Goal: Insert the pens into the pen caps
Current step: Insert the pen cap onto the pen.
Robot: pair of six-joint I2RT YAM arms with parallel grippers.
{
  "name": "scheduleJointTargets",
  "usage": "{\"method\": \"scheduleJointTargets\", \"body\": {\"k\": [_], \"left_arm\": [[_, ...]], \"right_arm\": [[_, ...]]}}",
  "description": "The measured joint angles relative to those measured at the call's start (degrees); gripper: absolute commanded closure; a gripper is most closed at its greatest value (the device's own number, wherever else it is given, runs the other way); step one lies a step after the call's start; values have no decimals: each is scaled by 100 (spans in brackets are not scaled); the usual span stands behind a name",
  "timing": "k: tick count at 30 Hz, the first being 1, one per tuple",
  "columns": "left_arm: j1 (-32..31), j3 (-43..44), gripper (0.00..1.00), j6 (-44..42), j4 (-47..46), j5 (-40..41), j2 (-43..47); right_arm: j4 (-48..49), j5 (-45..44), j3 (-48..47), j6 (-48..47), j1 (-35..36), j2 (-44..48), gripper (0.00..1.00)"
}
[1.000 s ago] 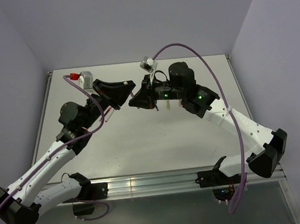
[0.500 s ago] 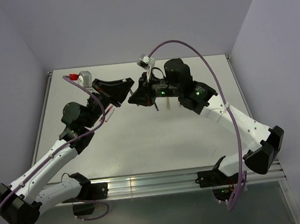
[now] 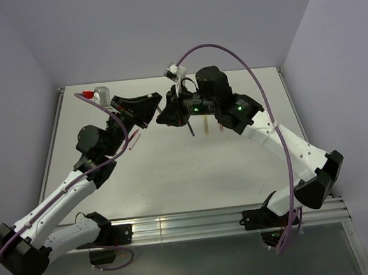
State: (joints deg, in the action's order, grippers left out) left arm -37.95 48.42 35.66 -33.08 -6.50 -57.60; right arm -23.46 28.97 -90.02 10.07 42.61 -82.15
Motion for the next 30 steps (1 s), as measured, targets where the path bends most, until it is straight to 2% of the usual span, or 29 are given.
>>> {"method": "scheduleJointTargets", "body": {"k": [30], "left_arm": [[96,-192,100,249,-472,496,-229]], "right_arm": [[-857,-111,-1058,-166,-42,-748,100]]}}
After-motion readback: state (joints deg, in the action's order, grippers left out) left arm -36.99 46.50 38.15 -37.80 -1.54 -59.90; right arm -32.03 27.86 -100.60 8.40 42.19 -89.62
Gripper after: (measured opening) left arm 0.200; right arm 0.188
